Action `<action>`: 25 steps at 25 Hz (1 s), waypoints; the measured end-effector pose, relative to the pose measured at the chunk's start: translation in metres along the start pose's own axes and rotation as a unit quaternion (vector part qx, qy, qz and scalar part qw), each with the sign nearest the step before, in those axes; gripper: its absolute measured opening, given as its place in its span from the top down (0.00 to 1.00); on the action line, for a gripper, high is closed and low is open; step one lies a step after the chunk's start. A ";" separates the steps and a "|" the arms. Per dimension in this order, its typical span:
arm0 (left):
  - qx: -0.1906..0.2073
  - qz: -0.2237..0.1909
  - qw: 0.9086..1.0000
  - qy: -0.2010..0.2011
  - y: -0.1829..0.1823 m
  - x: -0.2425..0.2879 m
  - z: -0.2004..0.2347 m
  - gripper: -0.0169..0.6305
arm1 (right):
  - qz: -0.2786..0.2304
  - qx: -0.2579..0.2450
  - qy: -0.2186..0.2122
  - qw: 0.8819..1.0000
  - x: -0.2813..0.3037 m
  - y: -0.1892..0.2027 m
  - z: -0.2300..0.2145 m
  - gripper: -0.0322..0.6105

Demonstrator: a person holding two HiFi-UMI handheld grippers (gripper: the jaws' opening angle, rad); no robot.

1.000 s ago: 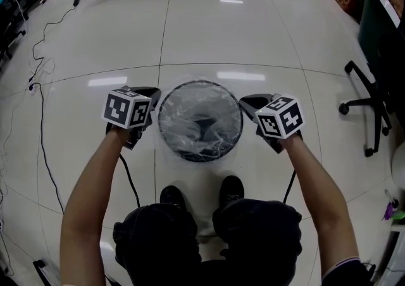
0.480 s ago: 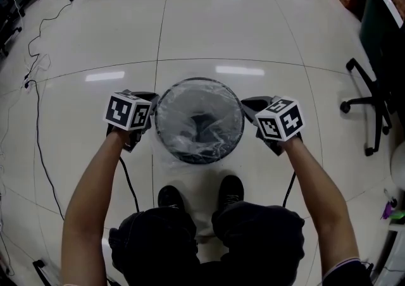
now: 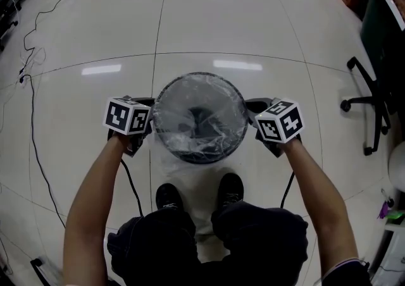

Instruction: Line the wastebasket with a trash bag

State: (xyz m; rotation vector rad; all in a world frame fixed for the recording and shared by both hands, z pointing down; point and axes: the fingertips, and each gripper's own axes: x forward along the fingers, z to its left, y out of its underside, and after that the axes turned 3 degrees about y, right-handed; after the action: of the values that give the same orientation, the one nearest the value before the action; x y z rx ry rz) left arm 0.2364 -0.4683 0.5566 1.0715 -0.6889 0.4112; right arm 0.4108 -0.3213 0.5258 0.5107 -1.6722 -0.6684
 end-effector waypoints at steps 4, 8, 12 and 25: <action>0.005 -0.016 1.000 0.000 -0.002 -0.007 0.002 0.89 | 0.004 0.002 0.006 1.000 0.000 0.002 -0.002 0.95; 0.013 -0.032 0.999 -0.008 -0.011 -0.021 0.003 0.80 | 0.004 0.002 0.014 1.000 -0.007 -0.001 -0.002 0.95; 0.024 -0.049 0.998 -0.018 -0.023 -0.040 0.000 0.75 | -0.005 -0.002 0.025 1.000 -0.017 -0.010 -0.002 0.95; 0.072 -0.138 0.986 -0.054 -0.078 -0.117 -0.053 0.95 | -0.094 -0.016 0.056 0.994 -0.080 -0.074 0.026 0.95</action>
State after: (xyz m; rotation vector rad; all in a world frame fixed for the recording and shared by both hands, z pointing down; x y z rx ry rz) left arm 0.2162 -0.4520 0.4080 1.3138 -0.6028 0.1667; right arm 0.3994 -0.3195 0.4138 0.6763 -1.5184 -0.7874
